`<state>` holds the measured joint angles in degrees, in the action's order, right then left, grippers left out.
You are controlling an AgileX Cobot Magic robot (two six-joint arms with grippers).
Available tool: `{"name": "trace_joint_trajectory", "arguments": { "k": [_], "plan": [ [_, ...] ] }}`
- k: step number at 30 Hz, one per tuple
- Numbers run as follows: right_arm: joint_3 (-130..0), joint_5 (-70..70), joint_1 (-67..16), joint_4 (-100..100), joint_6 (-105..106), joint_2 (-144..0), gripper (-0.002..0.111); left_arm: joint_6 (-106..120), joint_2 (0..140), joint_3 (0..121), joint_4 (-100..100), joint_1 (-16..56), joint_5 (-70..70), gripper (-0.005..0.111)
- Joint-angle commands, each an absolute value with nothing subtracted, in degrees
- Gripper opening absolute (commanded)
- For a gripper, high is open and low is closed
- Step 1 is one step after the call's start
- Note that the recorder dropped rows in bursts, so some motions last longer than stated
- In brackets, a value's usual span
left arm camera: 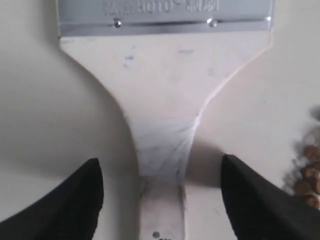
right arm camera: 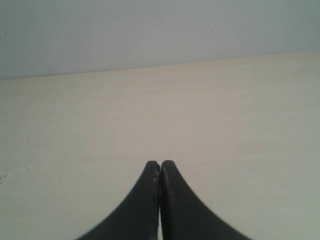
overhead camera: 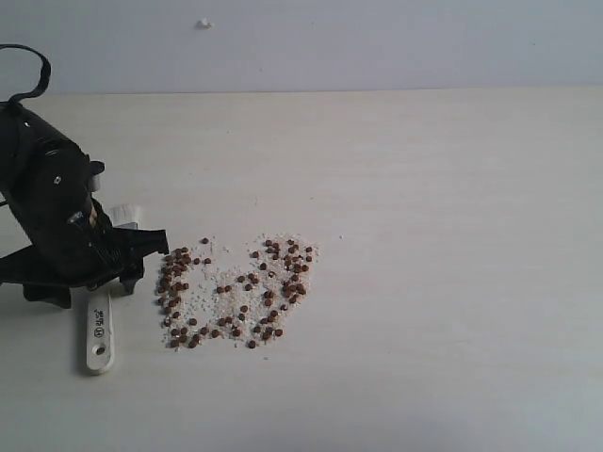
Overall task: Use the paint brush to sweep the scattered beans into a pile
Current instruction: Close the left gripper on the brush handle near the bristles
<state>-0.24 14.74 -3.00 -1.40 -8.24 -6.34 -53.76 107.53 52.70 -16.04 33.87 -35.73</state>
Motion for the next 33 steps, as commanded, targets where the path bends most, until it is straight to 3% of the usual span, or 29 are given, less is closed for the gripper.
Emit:
{"name": "trace_joint_trajectory", "arguments": {
  "k": [1,6,12,33],
  "plan": [
    [0.00,14.03,-2.65,-1.58,-8.12,-6.04,0.000,-53.59,108.65,52.85,-15.61,34.09,-34.50,0.064],
    [0.00,14.03,-2.65,-1.58,-8.12,-6.04,0.000,-52.96,109.52,52.85,-15.14,34.09,-34.08,0.064],
    [0.00,14.03,-2.65,-1.58,-8.12,-6.04,0.000,-48.86,109.52,52.85,-11.20,33.88,-35.00,0.056],
    [0.00,14.03,-2.65,-1.58,-8.12,-6.04,0.000,-43.33,109.52,52.85,-6.67,31.66,-40.65,0.056]
  ]
}}
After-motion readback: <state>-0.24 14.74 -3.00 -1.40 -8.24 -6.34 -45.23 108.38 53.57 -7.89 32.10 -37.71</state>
